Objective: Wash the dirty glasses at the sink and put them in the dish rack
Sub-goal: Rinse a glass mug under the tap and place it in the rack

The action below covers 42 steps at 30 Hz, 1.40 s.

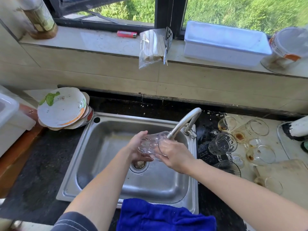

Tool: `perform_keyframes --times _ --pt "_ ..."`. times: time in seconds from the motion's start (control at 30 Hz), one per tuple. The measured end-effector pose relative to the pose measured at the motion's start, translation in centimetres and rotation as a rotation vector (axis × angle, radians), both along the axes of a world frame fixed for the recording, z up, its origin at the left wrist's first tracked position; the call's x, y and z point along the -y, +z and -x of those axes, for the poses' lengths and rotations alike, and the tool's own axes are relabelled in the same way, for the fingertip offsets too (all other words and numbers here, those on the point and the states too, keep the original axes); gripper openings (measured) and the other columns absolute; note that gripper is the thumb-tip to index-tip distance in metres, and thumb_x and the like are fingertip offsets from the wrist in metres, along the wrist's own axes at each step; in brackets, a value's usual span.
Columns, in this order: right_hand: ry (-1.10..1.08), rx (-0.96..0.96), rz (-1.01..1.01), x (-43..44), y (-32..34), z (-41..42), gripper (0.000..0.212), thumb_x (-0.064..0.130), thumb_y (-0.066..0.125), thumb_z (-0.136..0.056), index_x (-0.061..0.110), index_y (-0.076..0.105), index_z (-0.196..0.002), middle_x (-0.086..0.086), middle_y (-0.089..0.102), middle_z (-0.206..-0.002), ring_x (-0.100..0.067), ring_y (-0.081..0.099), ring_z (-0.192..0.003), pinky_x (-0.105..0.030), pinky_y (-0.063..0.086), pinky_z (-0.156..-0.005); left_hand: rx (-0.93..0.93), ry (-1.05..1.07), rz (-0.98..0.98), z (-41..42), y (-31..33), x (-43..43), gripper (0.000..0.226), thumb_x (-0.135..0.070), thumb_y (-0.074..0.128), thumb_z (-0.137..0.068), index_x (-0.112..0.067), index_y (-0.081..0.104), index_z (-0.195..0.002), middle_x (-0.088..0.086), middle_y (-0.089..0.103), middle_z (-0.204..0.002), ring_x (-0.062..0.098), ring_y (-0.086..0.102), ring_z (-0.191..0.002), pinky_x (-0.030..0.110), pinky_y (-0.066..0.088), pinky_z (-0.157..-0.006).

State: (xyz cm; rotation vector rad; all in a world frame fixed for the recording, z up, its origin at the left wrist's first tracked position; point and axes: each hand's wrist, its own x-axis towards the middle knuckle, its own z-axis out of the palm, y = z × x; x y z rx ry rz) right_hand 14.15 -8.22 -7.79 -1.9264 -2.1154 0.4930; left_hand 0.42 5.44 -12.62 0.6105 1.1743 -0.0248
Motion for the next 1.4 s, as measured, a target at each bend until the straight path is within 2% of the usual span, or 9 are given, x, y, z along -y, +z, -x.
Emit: perform_keyframes --times 0.1,0.27,0.43,0.53,0.63,0.77,0.93,1.13,1.4 --pt "0.109 -0.022 -0.143 1.5 -0.3 -0.8 0.029 0.027 0.058 -0.090 0.014 0.072 -0.112 0.000 0.072 -0.113 -0.018 0.065 -0.110 -0.034 0.055 -0.093 -0.065 -0.037 -0.006 1.1 -0.2 -0.9 0.059 -0.056 0.060 -0.077 -0.013 0.058 -0.118 0.018 0.065 -0.107 0.036 0.068 -0.073 0.042 0.057 -0.064" --pt "-0.054 0.032 0.162 -1.0 1.0 1.0 0.061 0.063 0.027 -0.089 0.019 0.067 -0.101 0.004 0.066 -0.101 -0.018 0.061 -0.095 -0.038 0.051 -0.078 -0.043 -0.166 0.063 0.8 0.6 -0.5 0.059 -0.059 0.057 -0.078 -0.013 0.056 -0.114 0.017 0.064 -0.099 0.031 0.065 -0.071 0.036 0.053 -0.075" --pt "-0.354 -0.326 0.153 -1.3 1.1 1.8 0.043 0.047 0.048 -0.095 0.016 0.067 -0.074 0.008 0.055 -0.056 -0.013 0.054 -0.062 -0.037 0.049 -0.068 0.254 0.017 0.056 0.8 0.6 0.4 0.050 -0.050 0.052 -0.089 -0.010 0.061 -0.116 0.010 0.068 -0.087 0.021 0.060 -0.063 0.028 0.047 -0.061" --pt "-0.242 -0.414 0.248 -0.8 2.3 2.0 0.032 0.040 0.046 -0.097 0.023 0.073 -0.103 0.006 0.073 -0.101 -0.016 0.063 -0.098 -0.032 0.047 -0.089 0.199 0.098 0.033 1.1 -0.1 0.4 0.056 -0.046 0.059 -0.087 -0.004 0.057 -0.124 0.012 0.067 -0.092 0.022 0.064 -0.061 0.028 0.052 -0.052" --pt "0.032 -0.151 0.310 0.5 2.9 0.2 0.042 0.023 0.046 -0.094 0.015 0.057 -0.133 0.005 0.053 -0.141 -0.013 0.044 -0.132 -0.023 0.033 -0.103 0.067 0.040 0.035 2.2 -0.6 -0.6 0.043 -0.044 0.057 -0.089 -0.008 0.061 -0.111 0.012 0.071 -0.085 0.026 0.068 -0.063 0.033 0.056 -0.061" --pt "0.134 0.121 0.200 -0.6 1.3 0.3 0.039 0.012 0.054 -0.080 0.011 0.065 -0.118 -0.001 0.063 -0.121 -0.022 0.055 -0.119 -0.037 0.048 -0.094 0.037 -0.150 0.080 1.1 -0.7 0.4 0.037 -0.042 0.049 -0.092 -0.010 0.064 -0.084 0.006 0.067 -0.066 0.019 0.062 -0.052 0.023 0.050 -0.055" --pt "0.298 0.138 0.002 1.0 0.8 -1.1 0.042 0.006 0.065 -0.070 0.020 0.072 -0.109 0.006 0.069 -0.119 -0.015 0.059 -0.121 -0.030 0.051 -0.082 -0.034 -0.211 0.078 2.3 -0.6 -0.7 0.053 -0.048 0.067 -0.075 -0.007 0.068 -0.108 0.015 0.069 -0.098 0.026 0.065 -0.072 0.030 0.054 -0.069" --pt "0.171 0.096 0.069 -0.3 0.2 -0.7 0.021 0.020 0.054 -0.090 0.021 0.074 -0.098 0.011 0.070 -0.106 -0.011 0.059 -0.109 -0.042 0.045 -0.088 0.043 -0.218 0.074 2.2 0.6 0.1 0.046 -0.049 0.051 -0.089 -0.009 0.070 -0.102 0.018 0.068 -0.096 0.032 0.063 -0.081 0.036 0.050 -0.076" --pt "-0.121 -0.067 0.093 -0.3 0.1 0.7 0.027 0.031 0.048 -0.097 0.026 0.071 -0.109 0.005 0.070 -0.110 -0.019 0.060 -0.107 -0.036 0.037 -0.086 0.344 0.318 0.094 2.8 -0.3 2.1 0.054 -0.014 0.044 -0.074 -0.014 0.051 -0.127 0.021 0.052 -0.137 0.041 0.054 -0.112 0.055 0.038 -0.101"
